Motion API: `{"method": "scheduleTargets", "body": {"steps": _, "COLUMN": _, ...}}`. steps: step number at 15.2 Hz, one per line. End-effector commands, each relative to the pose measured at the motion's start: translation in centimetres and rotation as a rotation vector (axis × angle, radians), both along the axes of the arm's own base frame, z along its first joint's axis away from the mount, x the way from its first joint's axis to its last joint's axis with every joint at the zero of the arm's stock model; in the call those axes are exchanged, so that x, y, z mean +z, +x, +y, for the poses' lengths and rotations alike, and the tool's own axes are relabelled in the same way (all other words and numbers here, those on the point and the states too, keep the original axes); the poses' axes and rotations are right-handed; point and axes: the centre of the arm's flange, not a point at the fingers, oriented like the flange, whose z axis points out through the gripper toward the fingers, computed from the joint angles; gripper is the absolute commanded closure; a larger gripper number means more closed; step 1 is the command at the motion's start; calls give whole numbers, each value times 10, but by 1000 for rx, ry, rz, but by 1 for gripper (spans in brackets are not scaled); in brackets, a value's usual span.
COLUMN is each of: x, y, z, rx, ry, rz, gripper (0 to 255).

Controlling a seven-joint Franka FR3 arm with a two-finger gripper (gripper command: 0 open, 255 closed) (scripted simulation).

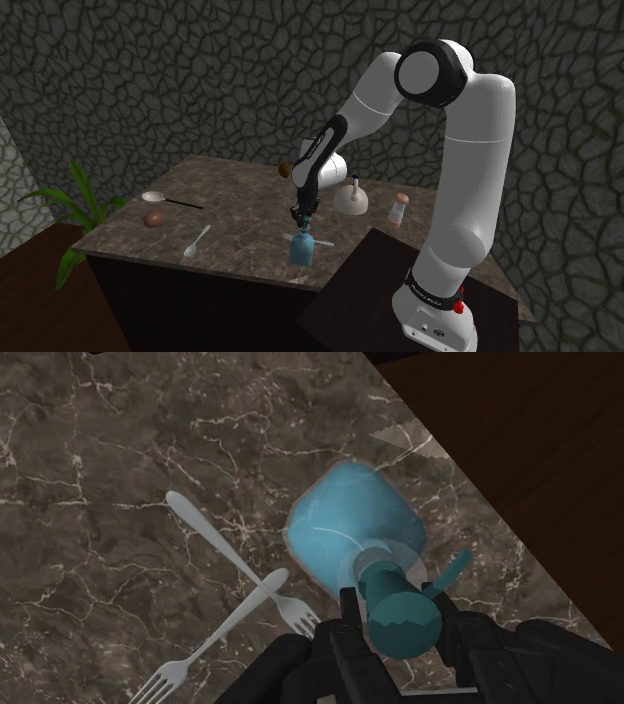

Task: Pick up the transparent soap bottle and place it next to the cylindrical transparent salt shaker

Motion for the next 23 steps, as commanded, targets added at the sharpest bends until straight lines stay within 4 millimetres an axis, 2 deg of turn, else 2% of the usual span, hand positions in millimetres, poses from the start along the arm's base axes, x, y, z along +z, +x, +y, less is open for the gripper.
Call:
{"method": "scheduleTargets", "body": {"steps": 1, "x": 0, "y": 0, "z": 0, "rx": 0, "ry": 0, "rz": 0, "gripper": 255}}
{"method": "scheduleTargets", "body": {"steps": 7, "x": 0, "y": 0, "z": 0, "rx": 0, "ry": 0, "rz": 0, "gripper": 255}}
{"method": "scheduleTargets", "body": {"steps": 23, "x": 84, "y": 0, "z": 0, "rx": 0, "ry": 0, "rz": 0, "gripper": 255}}
